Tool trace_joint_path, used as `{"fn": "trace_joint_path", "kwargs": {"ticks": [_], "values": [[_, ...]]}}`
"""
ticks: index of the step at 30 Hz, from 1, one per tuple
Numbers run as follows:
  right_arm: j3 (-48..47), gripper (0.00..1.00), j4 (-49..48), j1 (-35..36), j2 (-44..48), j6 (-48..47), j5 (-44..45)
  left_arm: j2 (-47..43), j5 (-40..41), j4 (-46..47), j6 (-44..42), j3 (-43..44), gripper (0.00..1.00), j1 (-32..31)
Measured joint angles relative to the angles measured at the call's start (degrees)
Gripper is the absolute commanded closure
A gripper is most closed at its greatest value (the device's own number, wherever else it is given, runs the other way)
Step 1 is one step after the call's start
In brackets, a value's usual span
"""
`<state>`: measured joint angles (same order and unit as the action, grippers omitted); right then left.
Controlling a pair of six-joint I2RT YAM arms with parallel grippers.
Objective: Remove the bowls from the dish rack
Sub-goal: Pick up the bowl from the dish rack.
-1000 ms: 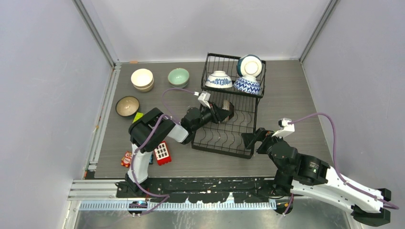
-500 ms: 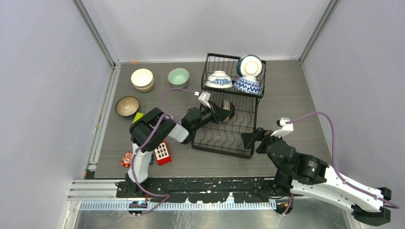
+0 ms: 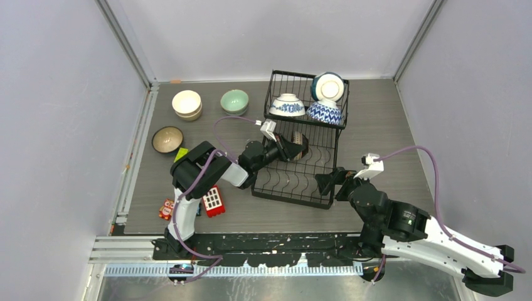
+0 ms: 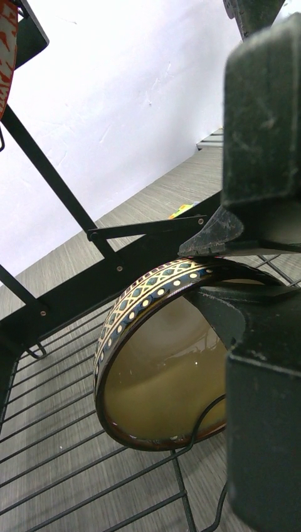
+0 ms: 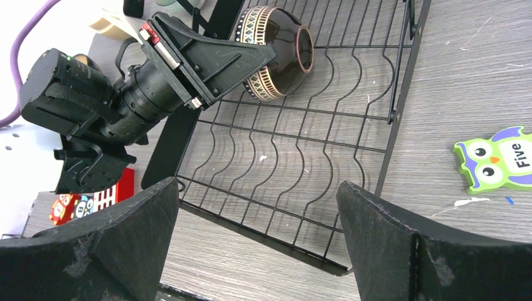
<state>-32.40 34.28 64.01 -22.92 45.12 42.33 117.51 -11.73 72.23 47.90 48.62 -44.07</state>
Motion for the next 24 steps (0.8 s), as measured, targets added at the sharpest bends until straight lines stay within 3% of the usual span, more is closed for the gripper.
{"fn": "trace_joint_path", "kwargs": {"ticks": [24], "values": [[-1.14,0.01,0.0,0.0,0.02,0.0,0.02,-5.03,-4.76,-2.51,5.86,-2.93,1.0,-0.24]]}}
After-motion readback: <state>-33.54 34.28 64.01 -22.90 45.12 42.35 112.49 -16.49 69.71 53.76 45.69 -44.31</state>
